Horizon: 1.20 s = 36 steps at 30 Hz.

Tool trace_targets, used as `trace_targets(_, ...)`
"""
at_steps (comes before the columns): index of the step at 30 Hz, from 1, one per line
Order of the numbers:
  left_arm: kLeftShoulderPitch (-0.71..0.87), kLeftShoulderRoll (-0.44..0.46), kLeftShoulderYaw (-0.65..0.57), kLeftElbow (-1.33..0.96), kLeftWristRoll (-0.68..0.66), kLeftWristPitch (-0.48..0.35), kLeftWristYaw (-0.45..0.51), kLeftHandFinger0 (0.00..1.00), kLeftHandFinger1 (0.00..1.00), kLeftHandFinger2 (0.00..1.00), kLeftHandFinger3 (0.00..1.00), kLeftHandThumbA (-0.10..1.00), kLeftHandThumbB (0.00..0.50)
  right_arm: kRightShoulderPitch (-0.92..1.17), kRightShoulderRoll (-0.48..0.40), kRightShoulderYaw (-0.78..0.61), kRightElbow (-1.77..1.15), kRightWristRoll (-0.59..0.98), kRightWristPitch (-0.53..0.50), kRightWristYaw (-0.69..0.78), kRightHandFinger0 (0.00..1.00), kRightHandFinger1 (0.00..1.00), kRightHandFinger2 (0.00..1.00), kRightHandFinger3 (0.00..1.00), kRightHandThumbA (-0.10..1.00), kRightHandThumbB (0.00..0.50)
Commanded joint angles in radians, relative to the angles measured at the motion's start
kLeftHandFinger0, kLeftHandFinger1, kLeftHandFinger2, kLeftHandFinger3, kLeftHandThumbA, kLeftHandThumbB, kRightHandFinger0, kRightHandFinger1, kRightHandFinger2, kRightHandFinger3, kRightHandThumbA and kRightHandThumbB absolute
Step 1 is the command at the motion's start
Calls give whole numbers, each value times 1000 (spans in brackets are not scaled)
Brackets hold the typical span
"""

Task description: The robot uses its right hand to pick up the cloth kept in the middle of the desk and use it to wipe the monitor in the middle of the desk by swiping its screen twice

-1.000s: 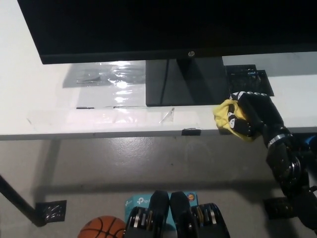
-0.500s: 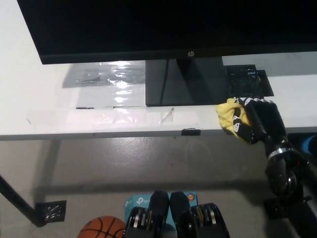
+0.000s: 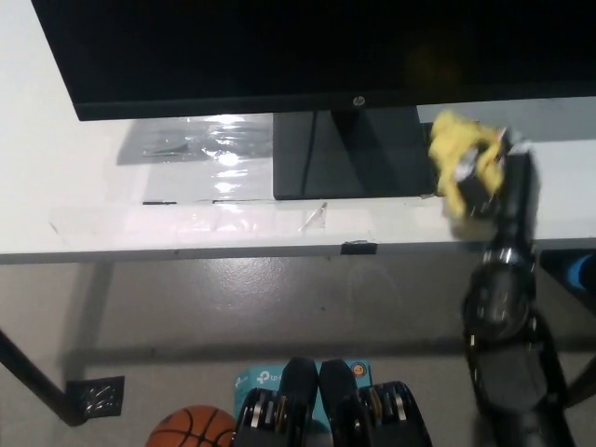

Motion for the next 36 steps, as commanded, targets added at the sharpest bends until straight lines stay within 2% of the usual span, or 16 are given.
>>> trace_targets(1, 35, 8, 26, 8, -26, -67, -16, 714, 728, 833, 995, 250, 89, -140, -24, -31, -43, 53, -118, -125, 0, 35, 452, 422, -100, 145)
trace_targets(4, 43, -1, 31, 13, -26, -74, -19, 697, 721, 833, 1000, 273, 93, -180, -32, -53, -41, 66, -109, -151, 0, 31, 432, 407, -100, 168)
trace_targets(6, 37, -3, 29, 45, -23, -96, -22, 691, 722, 832, 1000, 297, 109, -200, -38, -76, -60, 74, -104, -179, 0, 0, 391, 381, -100, 163)
trace_targets(7, 37, -2, 29, 49, -21, -96, -24, 696, 727, 833, 1000, 309, 113, -206, -39, -86, -65, 81, -110, -192, 0, 2, 380, 369, -100, 187)
trace_targets(10, 35, -5, 30, 54, -22, -105, -27, 696, 721, 822, 1000, 296, 106, -217, -39, -115, -77, 106, -140, -226, 0, 0, 328, 349, -100, 217)
trace_targets(13, 30, -7, 26, 46, -9, -99, -21, 698, 716, 819, 1000, 272, 98, -227, -32, -154, -141, 132, -177, -270, 0, 0, 310, 303, -100, 221)
trace_targets(17, 35, -6, 32, 39, -17, -99, -24, 711, 726, 836, 1000, 271, 104, -234, -38, -174, -265, 38, -137, -354, 0, 0, 243, 265, -100, 205)
trace_targets(18, 37, -5, 32, 38, -16, -105, -25, 705, 722, 833, 1000, 275, 106, -240, -45, -179, -286, 13, -127, -377, 0, 0, 235, 256, -100, 223)
trace_targets(22, 38, -6, 39, 41, -24, -102, -29, 706, 728, 838, 1000, 265, 106, -261, -78, -163, -271, -44, -136, -429, 0, 0, 258, 264, -100, 233)
trace_targets(23, 51, -5, 43, 33, -23, -98, -27, 704, 727, 835, 1000, 254, 100, -271, -76, -151, -230, -47, -126, -437, 0, 0, 289, 293, -100, 228)
trace_targets(25, 48, -6, 41, 34, -21, -100, -27, 703, 726, 833, 1000, 248, 101, -278, -75, -150, -222, -27, -113, -430, 0, 0, 278, 280, -100, 231)
trace_targets(26, 44, -7, 40, 35, -24, -89, -31, 699, 722, 832, 1000, 234, 99, -308, -84, -129, -144, -42, -128, -452, 0, 0, 277, 316, -100, 248)
trace_targets(28, 44, -5, 40, 29, -26, -85, -33, 700, 724, 834, 1000, 237, 107, -343, -91, -102, -51, -59, -147, -485, 0, 0, 270, 341, -100, 213)
trace_targets(30, 46, -2, 35, 16, -10, -80, -29, 692, 713, 824, 1000, 227, 98, -383, -80, -67, 31, -50, -135, -475, 0, 0, 204, 357, -100, 181)
trace_targets(33, 46, 1, 34, 18, -13, -95, -35, 687, 708, 813, 996, 206, 94, -420, -83, -25, 113, -63, -143, -506, 0, 0, 208, 339, -100, 210)
trace_targets(36, 39, 7, 35, 17, -14, -103, -43, 667, 688, 789, 969, 195, 106, -534, -90, 60, 351, -114, -80, -559, 0, 0, 218, 340, -100, 225)
